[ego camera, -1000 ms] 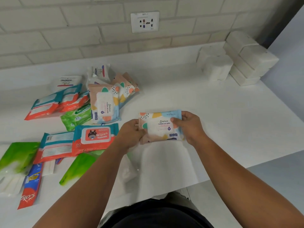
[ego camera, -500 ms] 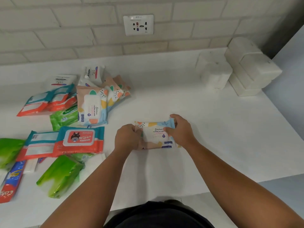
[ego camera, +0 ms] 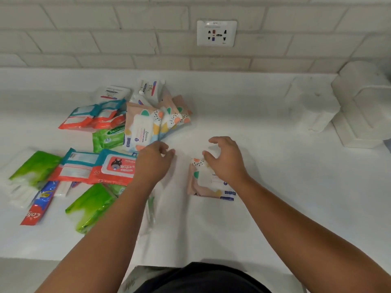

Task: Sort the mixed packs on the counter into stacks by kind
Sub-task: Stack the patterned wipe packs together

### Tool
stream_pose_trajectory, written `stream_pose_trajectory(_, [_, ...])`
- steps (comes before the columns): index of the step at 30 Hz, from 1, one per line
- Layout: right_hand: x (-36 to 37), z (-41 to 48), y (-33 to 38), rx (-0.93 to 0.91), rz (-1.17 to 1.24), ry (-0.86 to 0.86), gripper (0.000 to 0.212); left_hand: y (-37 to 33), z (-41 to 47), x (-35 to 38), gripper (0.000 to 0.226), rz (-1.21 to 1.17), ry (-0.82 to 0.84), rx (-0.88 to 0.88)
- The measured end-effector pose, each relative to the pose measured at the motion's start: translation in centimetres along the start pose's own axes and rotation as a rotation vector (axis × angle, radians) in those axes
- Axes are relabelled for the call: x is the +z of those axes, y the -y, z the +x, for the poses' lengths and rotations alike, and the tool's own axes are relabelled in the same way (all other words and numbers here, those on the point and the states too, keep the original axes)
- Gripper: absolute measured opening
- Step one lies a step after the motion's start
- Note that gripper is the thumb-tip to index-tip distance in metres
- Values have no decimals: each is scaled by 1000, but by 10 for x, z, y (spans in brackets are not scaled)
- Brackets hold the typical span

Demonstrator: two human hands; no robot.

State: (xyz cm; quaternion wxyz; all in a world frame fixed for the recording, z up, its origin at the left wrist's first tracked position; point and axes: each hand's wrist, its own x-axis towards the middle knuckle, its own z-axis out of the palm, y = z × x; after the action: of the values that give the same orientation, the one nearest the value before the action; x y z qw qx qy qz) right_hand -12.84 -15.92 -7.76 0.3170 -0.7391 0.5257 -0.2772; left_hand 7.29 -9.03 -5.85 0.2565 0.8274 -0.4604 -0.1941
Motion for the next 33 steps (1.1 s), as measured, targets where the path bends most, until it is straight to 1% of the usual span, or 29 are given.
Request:
stream_pose_trajectory(3, [28, 13, 33, -14, 58, 87, 41, 13, 23, -26, 33, -11, -111, 11])
stream_pose_trajectory(7, [67, 29, 73, 72, 77, 193, 46, 35, 54, -56, 40, 21, -193, 7])
stream_pose_trajectory(10, [96, 40, 90, 165, 30, 276, 52, 50, 72, -70, 49, -15, -129, 11])
stream_pose_trajectory(12, [111, 44, 95, 222, 9, 285, 53, 57, 81, -75, 51, -48, -66, 18])
stream_pose_trajectory(14, [122, 45, 99, 258, 15, 277, 49, 65, 88, -75, 54, -52, -12, 40])
stream_pose_trajectory(17, [133, 47, 109, 267, 58, 266, 37, 73, 97, -75, 55, -52, 47, 80])
stream_pose_trajectory(20, [142, 48, 118, 279, 111, 295, 29, 76, 101, -75, 55, -92, 88, 80])
stream_pose_trajectory(22, [148, 46, 125, 277, 152, 297, 27, 78, 101, -76, 55, -195, 116, 60])
stream_pose_trajectory(25, [148, 39, 136, 298, 279, 239, 36, 79, 100, -84, 47, -405, 140, 22])
stream_pose_trajectory(28, [143, 34, 139, 327, 461, 152, 38, 77, 95, -94, 27, -689, 184, 20])
stream_pose_trajectory(31, [138, 26, 141, 420, 683, 113, 37, 68, 86, -95, 26, -972, 178, -48])
stream_pose_trajectory(33, [133, 22, 142, 462, 841, 70, 31, 60, 78, -92, 25, -1122, 197, -120])
